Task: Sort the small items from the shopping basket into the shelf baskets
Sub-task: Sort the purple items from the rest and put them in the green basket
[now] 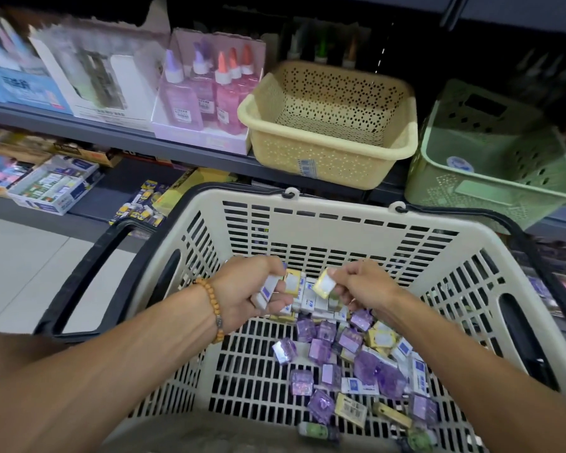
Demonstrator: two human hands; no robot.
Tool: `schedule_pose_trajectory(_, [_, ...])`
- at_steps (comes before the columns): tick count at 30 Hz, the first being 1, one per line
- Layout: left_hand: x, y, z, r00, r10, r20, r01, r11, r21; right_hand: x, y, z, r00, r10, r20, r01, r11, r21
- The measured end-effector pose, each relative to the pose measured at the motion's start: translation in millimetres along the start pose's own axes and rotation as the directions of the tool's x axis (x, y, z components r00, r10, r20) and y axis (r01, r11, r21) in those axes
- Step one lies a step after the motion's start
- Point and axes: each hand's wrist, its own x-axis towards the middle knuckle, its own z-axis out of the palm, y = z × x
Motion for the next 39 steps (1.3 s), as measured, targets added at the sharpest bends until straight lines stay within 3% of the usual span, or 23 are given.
schedule_pose_trajectory(3, [1,1,1,0.999,0.007,0.038,-0.008,0.999,0.034,10,5,11,1.0,0.006,0.013,-0.005,0.997,-0.076])
schedule_pose_trajectory(7, [1,-2,2,0.997,0.015,0.079,-0.026,0.989,0.145,14,4,21,0.997,0.02,0.069,-0.024,0.998,0.05])
schedule_pose_trajectory(11, [2,-5,-1,0.999,0.007,0.044,-0.014,0.989,0.144,11,-3,17,0.996,-0.078,0.043,0.074,0.994,0.083])
schedule_pose_trajectory(18, [5,-7,-3,0.994,0.057,0.089,-0.07,0.988,0.14,-2,-27,27,0.927,-0.22,0.302,0.2,0.975,0.097])
schedule_pose_trajectory(22, [7,-9,-3,0.998,0.053,0.026,-0.057,0.982,0.178,4,-16,5,0.965,-0.15,0.214,0.114,0.979,0.171])
schedule_pose_trajectory(26, [11,-13,-9,0.996,0.085,-0.016,-0.074,0.933,0.351,12,11,-15,0.997,0.014,0.079,-0.015,1.0,0.004])
schedule_pose_trajectory(29, [13,-14,-10,0.995,0.094,0.039,-0.102,0.924,0.369,18,20,-7,0.993,0.089,0.077,-0.091,0.996,0.025])
schedule_pose_trajectory(33, [11,-15,-8,0.991,0.1,0.084,-0.124,0.92,0.371,19,15,3,0.996,0.078,0.051,-0.081,0.995,0.061])
schedule_pose_trajectory(36, [9,-18,-7,0.986,0.14,0.096,-0.167,0.895,0.414,9,6,0,1.0,-0.017,0.001,0.017,1.0,0.01])
schedule_pose_trajectory(39, [11,-20,-4,0.975,0.176,0.132,-0.218,0.859,0.464,-11,-16,3,0.975,-0.105,0.198,0.087,0.991,0.097])
